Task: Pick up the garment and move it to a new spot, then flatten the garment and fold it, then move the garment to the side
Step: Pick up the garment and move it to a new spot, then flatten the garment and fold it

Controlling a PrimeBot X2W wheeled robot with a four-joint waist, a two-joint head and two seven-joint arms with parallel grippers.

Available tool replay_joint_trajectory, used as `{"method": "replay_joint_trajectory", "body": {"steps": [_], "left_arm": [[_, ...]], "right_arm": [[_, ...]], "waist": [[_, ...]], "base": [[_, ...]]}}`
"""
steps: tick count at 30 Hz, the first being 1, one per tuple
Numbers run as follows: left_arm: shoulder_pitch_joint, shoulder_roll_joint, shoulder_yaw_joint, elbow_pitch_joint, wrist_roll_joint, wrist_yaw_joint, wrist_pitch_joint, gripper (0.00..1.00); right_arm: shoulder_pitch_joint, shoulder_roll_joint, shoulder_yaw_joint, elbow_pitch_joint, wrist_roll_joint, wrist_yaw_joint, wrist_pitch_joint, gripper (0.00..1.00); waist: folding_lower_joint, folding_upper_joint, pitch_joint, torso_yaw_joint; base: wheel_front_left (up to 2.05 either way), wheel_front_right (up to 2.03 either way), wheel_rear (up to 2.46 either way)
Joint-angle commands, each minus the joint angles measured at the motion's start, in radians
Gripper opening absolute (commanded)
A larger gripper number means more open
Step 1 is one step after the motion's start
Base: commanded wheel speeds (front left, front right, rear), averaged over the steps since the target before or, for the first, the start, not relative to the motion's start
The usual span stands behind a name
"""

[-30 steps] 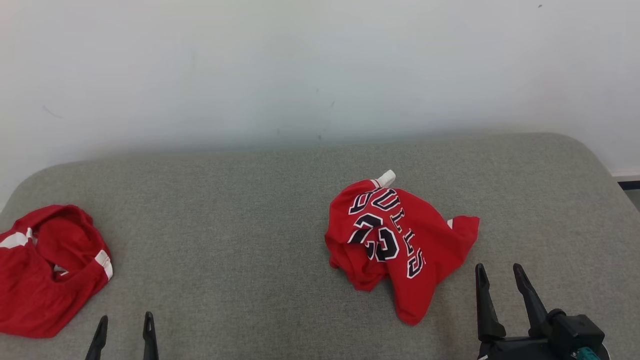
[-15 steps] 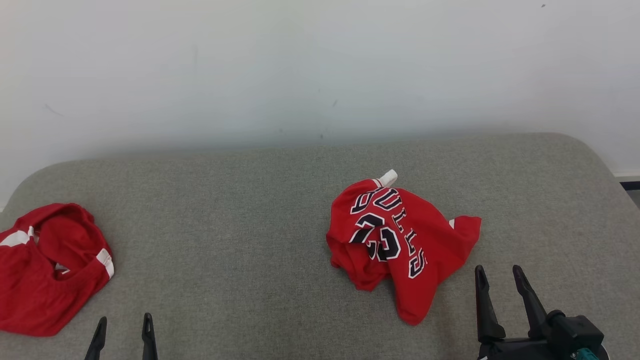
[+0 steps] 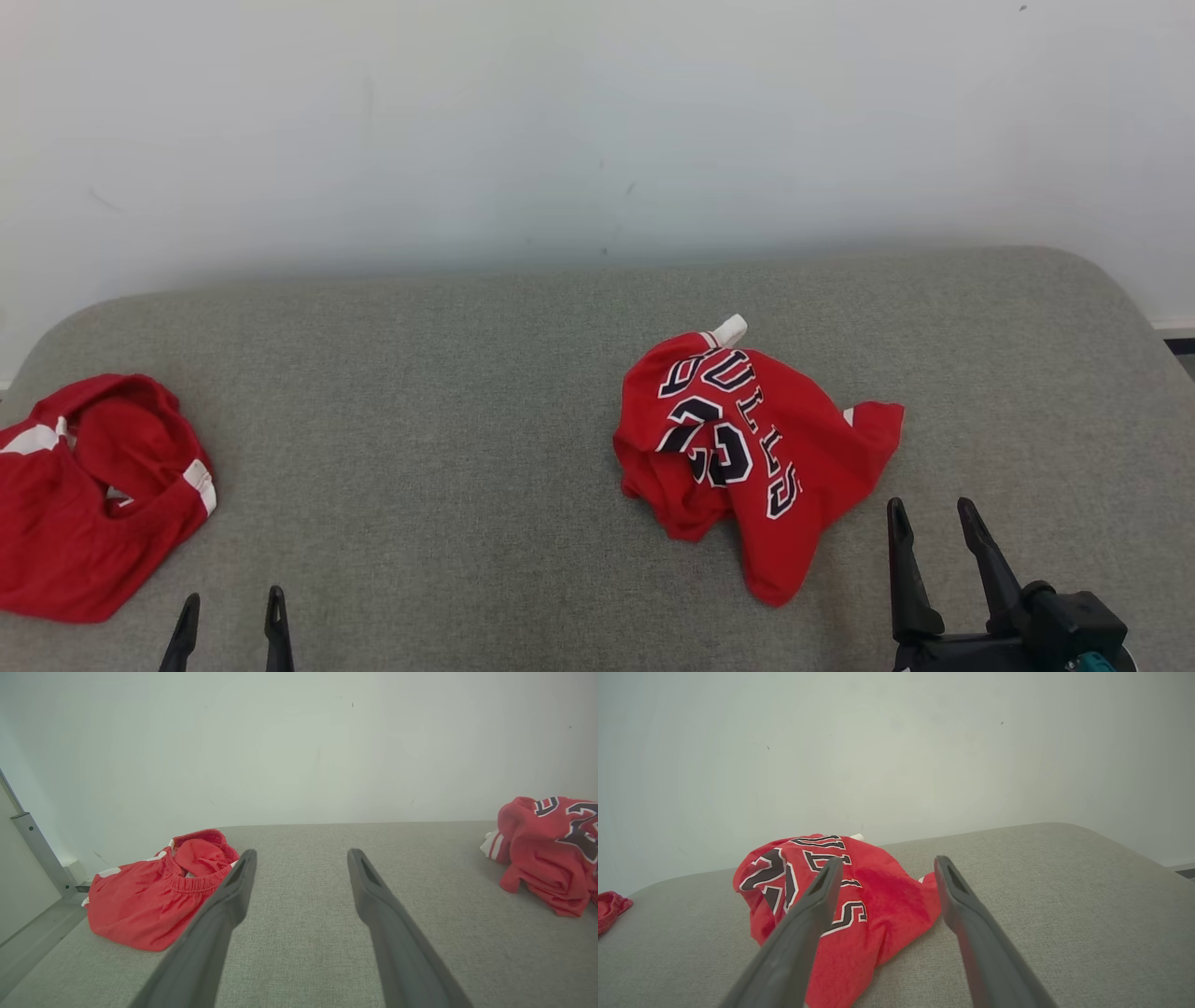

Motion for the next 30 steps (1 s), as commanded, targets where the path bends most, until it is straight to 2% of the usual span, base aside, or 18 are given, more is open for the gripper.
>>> {"method": "replay_joint_trajectory", "body": {"steps": [1, 22, 30], "left_arm": [[0.001, -0.003, 0.005, 0.004, 0.008, -0.006, -0.003, 1.0], [-0.025, -0.021, 0.006, 0.014, 0.021, -0.015, -0.003, 1.0], [-0.176, 0.026, -0.042, 0.057, 0.025, -0.044, -0.003, 1.0]], "right_arm": [[0.003, 0.002, 0.001, 0.002, -0.005, -0.002, -0.001, 1.0], [-0.006, 0.002, 0.004, 0.013, -0.001, -0.002, -0.001, 1.0], [-0.034, 0.001, 0.029, 0.02, 0.012, -0.002, -0.001, 1.0]], "waist": [[0.0, 0.0, 0.001, 0.001], [0.0, 0.0, 0.008, -0.004], [0.0, 0.0, 0.043, -0.067]], "base": [[0.0, 0.0, 0.0], [0.0, 0.0, 0.0], [0.0, 0.0, 0.0]]}}
